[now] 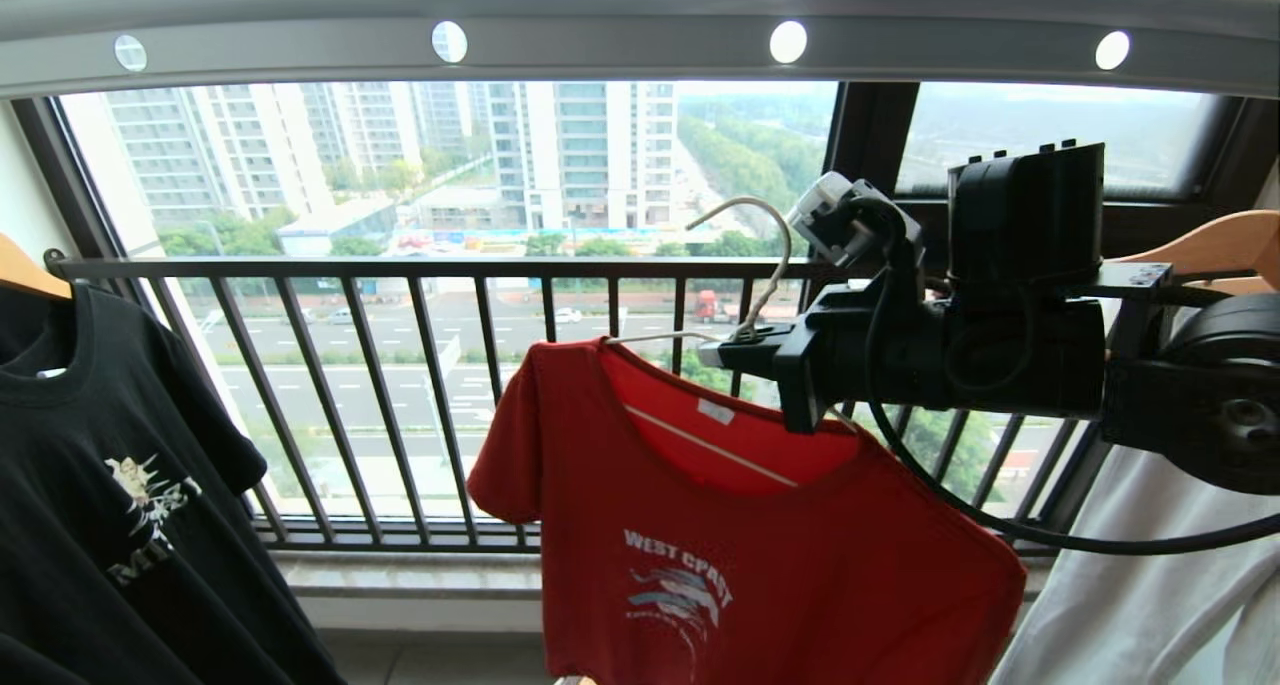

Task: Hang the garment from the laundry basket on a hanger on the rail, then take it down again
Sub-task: Take the clothes off the clothes rack

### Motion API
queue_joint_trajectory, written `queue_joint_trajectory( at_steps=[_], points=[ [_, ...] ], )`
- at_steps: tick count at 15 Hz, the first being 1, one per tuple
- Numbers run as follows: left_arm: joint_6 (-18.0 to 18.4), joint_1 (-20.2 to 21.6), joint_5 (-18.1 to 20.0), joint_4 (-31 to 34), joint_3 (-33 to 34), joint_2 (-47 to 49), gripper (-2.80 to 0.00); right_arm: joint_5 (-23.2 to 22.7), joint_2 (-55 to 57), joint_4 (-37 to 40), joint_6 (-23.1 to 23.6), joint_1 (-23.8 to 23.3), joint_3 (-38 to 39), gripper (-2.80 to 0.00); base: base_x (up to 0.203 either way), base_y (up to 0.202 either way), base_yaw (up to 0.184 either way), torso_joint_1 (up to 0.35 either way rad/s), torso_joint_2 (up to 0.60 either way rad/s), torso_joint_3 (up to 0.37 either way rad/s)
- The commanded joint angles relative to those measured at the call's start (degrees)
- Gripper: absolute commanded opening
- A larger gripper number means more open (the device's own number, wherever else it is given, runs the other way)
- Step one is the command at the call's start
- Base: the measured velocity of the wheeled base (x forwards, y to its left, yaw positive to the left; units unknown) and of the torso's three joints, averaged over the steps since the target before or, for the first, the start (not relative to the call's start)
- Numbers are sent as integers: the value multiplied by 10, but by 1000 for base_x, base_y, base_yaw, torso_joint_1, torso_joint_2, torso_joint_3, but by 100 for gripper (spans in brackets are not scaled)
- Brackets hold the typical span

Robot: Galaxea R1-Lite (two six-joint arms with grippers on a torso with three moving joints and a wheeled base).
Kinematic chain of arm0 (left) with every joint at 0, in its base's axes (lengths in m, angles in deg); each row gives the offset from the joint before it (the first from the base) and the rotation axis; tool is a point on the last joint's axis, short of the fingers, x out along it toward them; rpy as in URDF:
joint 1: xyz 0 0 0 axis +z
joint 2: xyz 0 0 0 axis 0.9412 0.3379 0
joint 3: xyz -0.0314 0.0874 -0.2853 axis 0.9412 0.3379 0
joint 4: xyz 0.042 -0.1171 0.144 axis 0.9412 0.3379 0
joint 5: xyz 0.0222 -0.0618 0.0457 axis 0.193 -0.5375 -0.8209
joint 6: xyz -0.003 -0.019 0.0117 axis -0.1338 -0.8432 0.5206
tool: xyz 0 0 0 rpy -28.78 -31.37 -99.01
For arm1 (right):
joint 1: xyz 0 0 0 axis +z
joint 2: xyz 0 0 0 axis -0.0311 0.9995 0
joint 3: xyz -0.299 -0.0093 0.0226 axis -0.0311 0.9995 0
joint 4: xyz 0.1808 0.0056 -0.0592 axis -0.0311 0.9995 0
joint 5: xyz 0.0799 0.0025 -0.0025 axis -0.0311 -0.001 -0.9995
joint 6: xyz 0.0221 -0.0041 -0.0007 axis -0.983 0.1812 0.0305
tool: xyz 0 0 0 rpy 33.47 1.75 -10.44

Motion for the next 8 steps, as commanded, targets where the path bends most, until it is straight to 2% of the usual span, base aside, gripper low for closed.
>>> queue_joint_trajectory(
  at_steps=[1, 4, 8],
  points=[
    [-1, -1, 2, -6, -48, 54, -280, -2, 21, -1, 0, 1, -3, -280, 0, 0, 0, 0, 0, 0],
    [-1, -39, 4, -10, -134, 256, -280, -1, 39, -5, -1, 8, -11, -280, 0, 0, 0, 0, 0, 0],
    [-15, -152, 5, -21, -282, 565, -280, 2, 55, -5, -4, 21, -21, -280, 0, 0, 0, 0, 0, 0]
  ],
)
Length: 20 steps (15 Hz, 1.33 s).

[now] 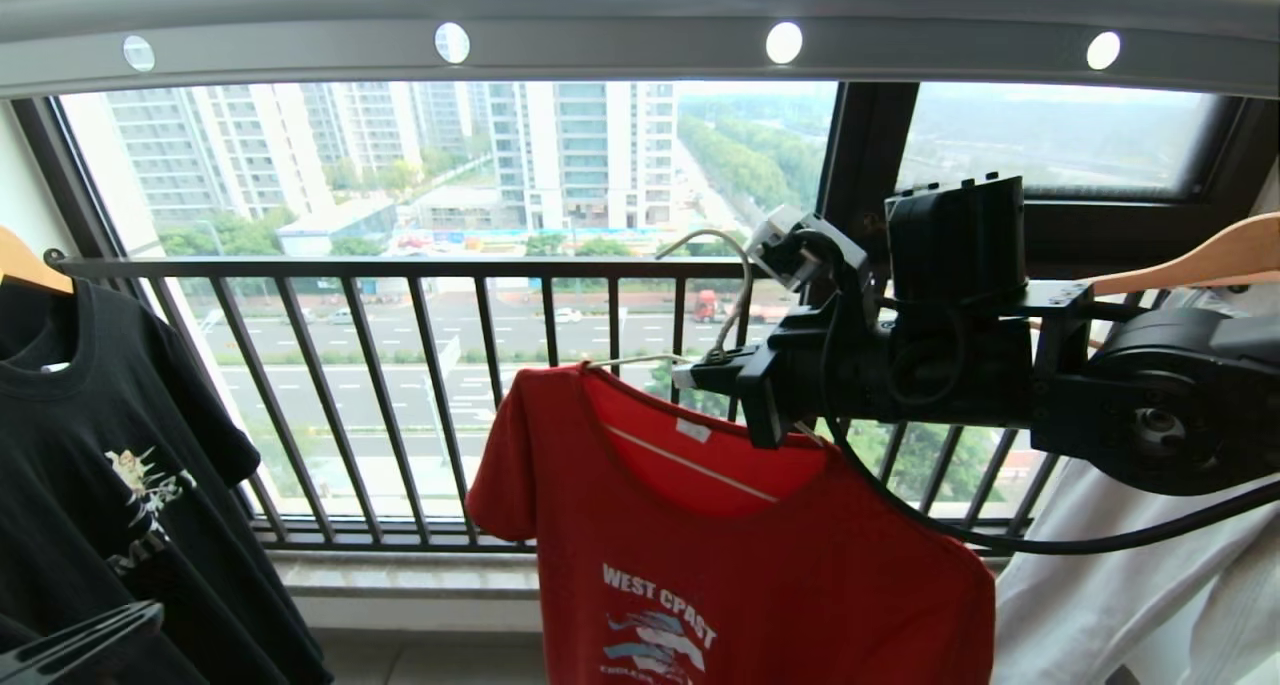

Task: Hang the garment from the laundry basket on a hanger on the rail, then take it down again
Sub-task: Take the clothes off the clothes rack

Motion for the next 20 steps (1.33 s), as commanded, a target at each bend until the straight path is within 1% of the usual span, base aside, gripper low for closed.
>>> queue_joint_trajectory(
  at_steps=[1, 3, 5, 6, 8, 9, 11, 12, 13, 14, 16, 17, 18, 20],
  points=[
    [-14, -70, 1, -10, -96, 252, -280, 1, 16, -1, -8, 11, -8, -280, 0, 0, 0, 0, 0, 0],
    [-40, -120, 1, -20, -173, 370, -280, 2, 17, -1, -32, 13, -17, -280, 0, 0, 0, 0, 0, 0],
    [-63, -157, 2, -27, -252, 456, -280, 2, 15, -1, -44, 13, -23, -280, 0, 0, 0, 0, 0, 0],
    [-75, -169, 2, -27, -282, 484, -280, 2, 16, -1, -49, 13, -26, -280, 0, 0, 0, 0, 0, 0],
    [-114, -189, 1, -26, -304, 511, -280, 2, 17, 0, -50, 14, -27, -280, 0, 0, 0, 0, 0, 0],
    [-132, -193, 0, -22, -313, 505, 0, 2, 16, 1, -50, 15, -27, -280, 0, 0, 0, 0, 0, 0],
    [-161, -197, -4, 26, -351, 490, 0, 2, 16, 1, -51, 16, -28, -280, 0, 0, 0, 0, 0, 0],
    [-187, -198, -5, 46, -369, 481, 0, 2, 13, 2, -51, 19, -27, -280, 0, 0, 0, 0, 0, 0],
    [-203, -198, -7, 52, -376, 473, 0, 3, 11, 2, -55, 24, -27, -280, 0, 0, 0, 0, 0, 0],
    [-203, -198, -20, 52, -377, 471, 0, 3, 8, 2, -68, 27, -26, -280, 0, 0, 0, 0, 0, 0],
    [-201, -199, -80, 49, -376, 477, 0, 3, 4, 3, -73, 30, -26, -280, 0, 0, 0, 0, 0, 0],
    [-190, -199, -97, 35, -370, 483, 0, 3, 3, 4, -73, 33, -26, -280, 0, 0, 0, 0, 0, 0],
    [-182, -199, -99, 23, -363, 484, 0, 3, 0, 5, -73, 35, -26, -280, 0, 0, 0, 0, 0, 0],
    [-180, -198, -105, 6, -359, 491, 0, 3, -7, 6, -73, 41, -23, -280, 0, 0, 0, 0, 0, 0]
  ],
)
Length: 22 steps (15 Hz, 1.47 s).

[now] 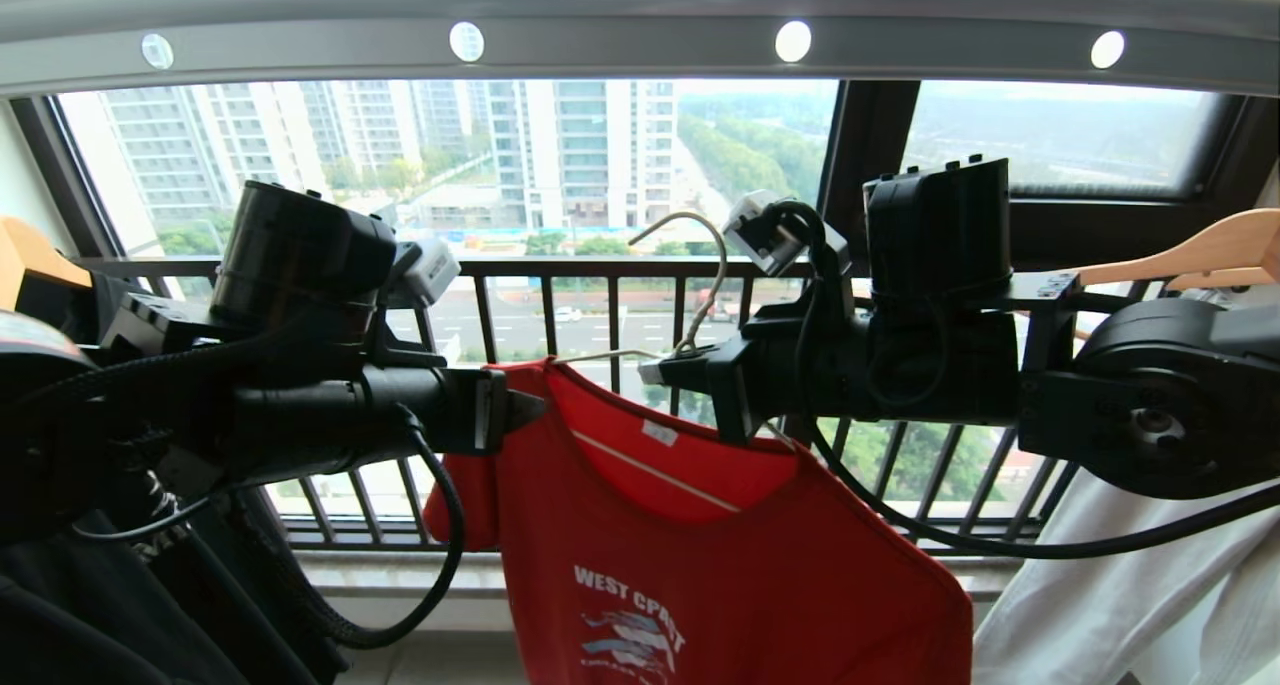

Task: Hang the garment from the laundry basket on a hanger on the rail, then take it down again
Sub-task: Take the clothes off the clothes rack

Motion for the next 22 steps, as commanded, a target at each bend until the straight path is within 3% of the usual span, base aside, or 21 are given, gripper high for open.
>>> queue_joint_trajectory(
  at_steps=[1, 8, 11, 14, 17, 22],
  points=[
    [-1, 1, -18, -10, 4, 12, 0, -1, -9, 0, 0, 6, 3, -280, 0, 0, 0, 0, 0, 0],
    [22, 1, -62, -107, 40, 22, 0, -1, -15, 0, 1, 17, 10, -280, 0, 0, 0, 0, 0, 0],
    [54, 2, -65, -136, 61, 23, 0, -1, -21, 0, 1, 21, 12, -280, 0, 0, 0, 0, 0, 0],
    [61, 3, -67, -142, 65, 18, 0, -1, -19, 0, 0, 20, 11, -280, 0, 0, 0, 0, 0, 0],
    [73, 3, -97, -143, 66, 24, 0, -1, -18, -2, 0, 20, 9, -280, 0, 0, 0, 0, 0, 0],
    [76, 3, -99, -142, 66, 15, 0, 0, -15, -3, -1, 11, 4, -280, 0, 0, 0, 0, 0, 0]
  ],
)
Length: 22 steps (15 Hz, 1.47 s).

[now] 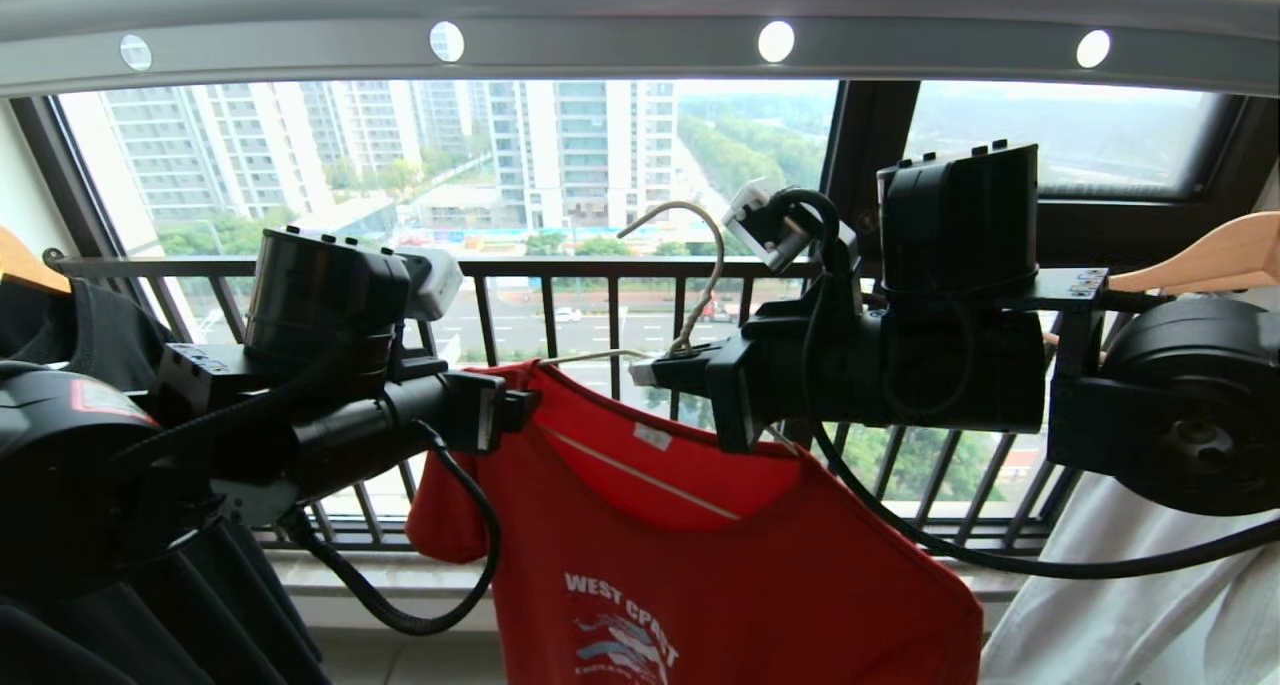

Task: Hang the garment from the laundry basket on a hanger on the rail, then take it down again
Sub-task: Take the clothes off the clothes rack

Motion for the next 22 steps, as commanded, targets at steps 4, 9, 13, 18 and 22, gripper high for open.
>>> queue_joint_trajectory(
  at_steps=[4, 9, 13, 18, 22],
  points=[
    [-1, 1, -4, -1, 0, -5, 0, -1, 4, -1, 0, -13, -8, -280, 0, 0, 0, 0, 0, 0],
    [7, 13, -17, -1, -1, -1, -280, -1, 3, 0, 0, -20, -9, -280, 0, 0, 0, 0, 0, 0],
    [12, 31, -17, -5, -5, -2, -280, -1, 1, -1, 0, -23, -9, -280, 0, 0, 0, 0, 0, 0],
    [17, 44, -16, -35, -4, 2, -280, -1, -2, -1, 0, -24, -9, -280, 0, 0, 0, 0, 0, 0],
    [1, 81, -6, -35, -37, 41, -280, -1, 11, -3, 1, -28, -9, -280, 0, 0, 0, 0, 0, 0]
  ],
)
